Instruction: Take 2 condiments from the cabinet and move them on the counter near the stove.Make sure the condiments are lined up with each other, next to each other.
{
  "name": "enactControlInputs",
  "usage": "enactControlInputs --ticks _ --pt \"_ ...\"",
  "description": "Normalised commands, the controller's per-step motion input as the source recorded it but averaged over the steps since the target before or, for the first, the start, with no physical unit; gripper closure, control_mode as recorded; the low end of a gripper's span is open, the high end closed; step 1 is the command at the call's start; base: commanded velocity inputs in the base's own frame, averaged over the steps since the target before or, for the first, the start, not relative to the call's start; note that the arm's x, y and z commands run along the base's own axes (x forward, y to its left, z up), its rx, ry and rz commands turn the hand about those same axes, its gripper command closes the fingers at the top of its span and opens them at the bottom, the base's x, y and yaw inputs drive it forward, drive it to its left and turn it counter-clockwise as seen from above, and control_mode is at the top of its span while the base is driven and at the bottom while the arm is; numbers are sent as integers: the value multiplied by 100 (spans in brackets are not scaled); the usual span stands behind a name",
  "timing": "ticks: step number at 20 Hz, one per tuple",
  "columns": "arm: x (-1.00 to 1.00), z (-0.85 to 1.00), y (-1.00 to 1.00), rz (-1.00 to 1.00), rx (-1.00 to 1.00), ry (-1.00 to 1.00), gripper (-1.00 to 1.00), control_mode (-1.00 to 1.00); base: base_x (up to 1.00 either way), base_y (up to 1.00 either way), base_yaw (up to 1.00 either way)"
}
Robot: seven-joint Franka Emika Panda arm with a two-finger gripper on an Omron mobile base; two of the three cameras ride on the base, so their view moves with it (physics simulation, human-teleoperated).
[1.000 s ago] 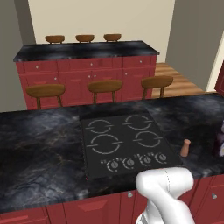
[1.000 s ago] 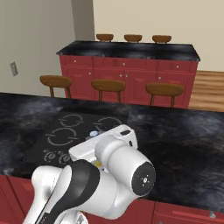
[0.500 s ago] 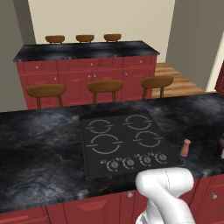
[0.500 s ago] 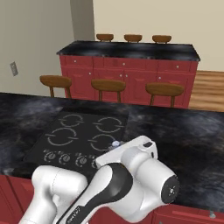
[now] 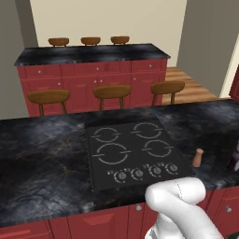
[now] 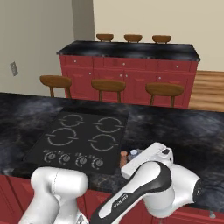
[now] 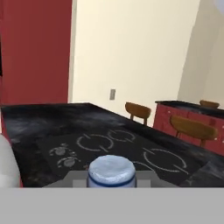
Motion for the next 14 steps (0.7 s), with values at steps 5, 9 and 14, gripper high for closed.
enactControlInputs --ticks 5,9,14 --pt "38 -47 -44 21 0 0 100 -100 0 0 0" --pt "31 -20 -1 6 10 5 100 -100 0 0 0" --pt "29 -32 3 -2 5 2 100 -100 0 0 0"
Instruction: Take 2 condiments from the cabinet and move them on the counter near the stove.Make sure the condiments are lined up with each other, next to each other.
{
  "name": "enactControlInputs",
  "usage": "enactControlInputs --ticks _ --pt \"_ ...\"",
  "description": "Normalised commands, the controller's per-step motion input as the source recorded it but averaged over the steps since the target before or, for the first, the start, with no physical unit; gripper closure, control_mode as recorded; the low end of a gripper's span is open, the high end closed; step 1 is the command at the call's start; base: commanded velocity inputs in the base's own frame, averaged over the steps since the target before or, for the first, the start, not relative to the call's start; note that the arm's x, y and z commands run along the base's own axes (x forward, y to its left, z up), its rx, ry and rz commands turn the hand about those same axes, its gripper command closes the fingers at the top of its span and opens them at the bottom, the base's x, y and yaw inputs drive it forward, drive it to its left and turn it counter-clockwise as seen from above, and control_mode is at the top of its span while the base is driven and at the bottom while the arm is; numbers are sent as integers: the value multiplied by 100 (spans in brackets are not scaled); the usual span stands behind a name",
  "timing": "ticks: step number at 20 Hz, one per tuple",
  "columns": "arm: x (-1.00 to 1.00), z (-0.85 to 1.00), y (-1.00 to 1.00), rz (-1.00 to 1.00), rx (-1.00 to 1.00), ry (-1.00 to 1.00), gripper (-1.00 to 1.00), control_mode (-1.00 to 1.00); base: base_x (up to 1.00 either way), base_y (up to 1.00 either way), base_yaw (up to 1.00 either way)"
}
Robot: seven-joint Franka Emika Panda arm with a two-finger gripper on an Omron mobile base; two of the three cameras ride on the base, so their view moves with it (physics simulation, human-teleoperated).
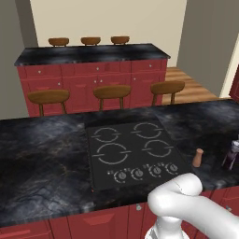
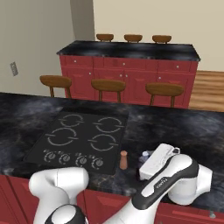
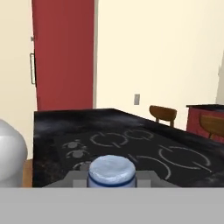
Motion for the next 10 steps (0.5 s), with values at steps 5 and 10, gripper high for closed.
enactControlInputs --ticks 5,10 --pt "32 -44 20 -7 0 0 100 -100 0 0 0" --pt "26 -30 32 -3 0 0 100 -100 0 0 0"
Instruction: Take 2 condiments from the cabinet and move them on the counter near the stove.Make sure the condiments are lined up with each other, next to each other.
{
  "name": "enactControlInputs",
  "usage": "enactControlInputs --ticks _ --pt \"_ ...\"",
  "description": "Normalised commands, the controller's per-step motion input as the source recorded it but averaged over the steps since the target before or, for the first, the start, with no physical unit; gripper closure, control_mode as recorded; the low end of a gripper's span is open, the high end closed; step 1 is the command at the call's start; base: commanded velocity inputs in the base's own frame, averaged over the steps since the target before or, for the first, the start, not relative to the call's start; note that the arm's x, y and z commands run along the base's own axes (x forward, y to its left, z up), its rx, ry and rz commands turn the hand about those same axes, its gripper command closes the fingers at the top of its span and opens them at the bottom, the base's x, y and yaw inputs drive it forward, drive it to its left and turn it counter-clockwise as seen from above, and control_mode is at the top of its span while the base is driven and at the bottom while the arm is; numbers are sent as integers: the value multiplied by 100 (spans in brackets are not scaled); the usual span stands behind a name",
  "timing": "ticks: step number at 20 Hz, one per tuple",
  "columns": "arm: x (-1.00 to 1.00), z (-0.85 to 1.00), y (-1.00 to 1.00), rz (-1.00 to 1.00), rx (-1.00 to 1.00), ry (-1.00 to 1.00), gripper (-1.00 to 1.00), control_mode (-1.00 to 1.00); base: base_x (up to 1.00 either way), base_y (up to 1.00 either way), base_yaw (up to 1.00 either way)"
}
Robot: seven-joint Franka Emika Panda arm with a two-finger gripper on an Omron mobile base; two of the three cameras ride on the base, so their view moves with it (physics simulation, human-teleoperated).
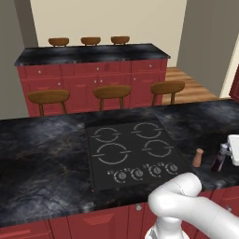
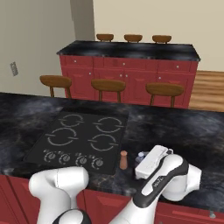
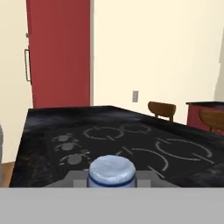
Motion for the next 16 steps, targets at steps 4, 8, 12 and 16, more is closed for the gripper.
enactControlInputs --ticks 4,8,12,16 --pt "24 -21 14 0 0 0 100 -100 0 0 0" --pt "27 -20 7 0 0 0 100 -100 0 0 0" --pt "21 -19 9 0 0 0 100 -100 0 0 0" --pt "4 -9 14 0 0 0 100 -100 0 0 0"
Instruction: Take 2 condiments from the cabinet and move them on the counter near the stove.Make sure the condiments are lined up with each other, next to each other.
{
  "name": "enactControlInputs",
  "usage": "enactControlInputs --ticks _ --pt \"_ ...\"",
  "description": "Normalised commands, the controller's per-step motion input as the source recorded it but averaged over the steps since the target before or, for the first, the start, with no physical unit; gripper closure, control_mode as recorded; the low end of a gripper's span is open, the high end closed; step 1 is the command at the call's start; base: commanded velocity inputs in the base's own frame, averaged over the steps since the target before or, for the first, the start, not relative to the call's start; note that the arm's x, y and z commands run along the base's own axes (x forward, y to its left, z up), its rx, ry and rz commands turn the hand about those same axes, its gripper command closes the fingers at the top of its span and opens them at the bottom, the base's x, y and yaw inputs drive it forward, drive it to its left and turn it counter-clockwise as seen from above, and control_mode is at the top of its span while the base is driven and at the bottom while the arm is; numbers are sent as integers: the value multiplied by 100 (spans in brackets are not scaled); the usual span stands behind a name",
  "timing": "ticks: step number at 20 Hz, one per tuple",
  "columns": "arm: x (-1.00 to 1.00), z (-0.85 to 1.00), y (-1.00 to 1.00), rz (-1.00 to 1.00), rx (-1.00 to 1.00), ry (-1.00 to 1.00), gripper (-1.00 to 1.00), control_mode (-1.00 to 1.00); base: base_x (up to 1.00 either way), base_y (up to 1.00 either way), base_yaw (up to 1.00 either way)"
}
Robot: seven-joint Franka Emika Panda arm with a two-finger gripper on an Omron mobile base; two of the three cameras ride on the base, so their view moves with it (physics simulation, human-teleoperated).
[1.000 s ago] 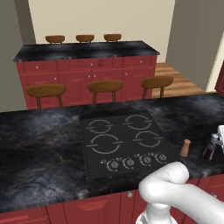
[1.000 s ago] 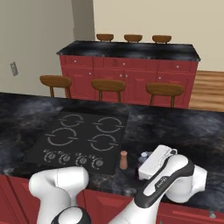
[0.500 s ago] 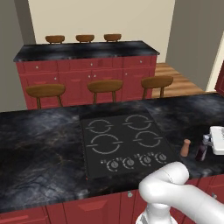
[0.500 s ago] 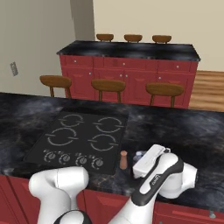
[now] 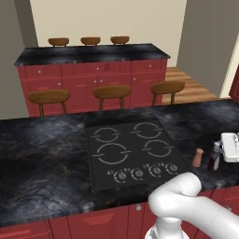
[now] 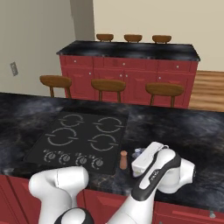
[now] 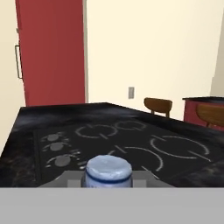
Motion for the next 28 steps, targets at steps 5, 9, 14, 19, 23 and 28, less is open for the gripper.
enactControlInputs --ticks 5,9,14,19,23,28 --pt "0 -5 11 0 1 5 100 -100 0 0 0" --pt "-4 0 3 0 1 11 100 -100 0 0 0" --pt "-9 3 0 0 0 9 100 -100 0 0 0" --pt "-15 16 3 1 0 0 100 -100 0 0 0" --pt "-1 1 19 2 2 -26 100 -100 0 0 0" --pt "0 0 17 1 1 -9 100 -100 0 0 0"
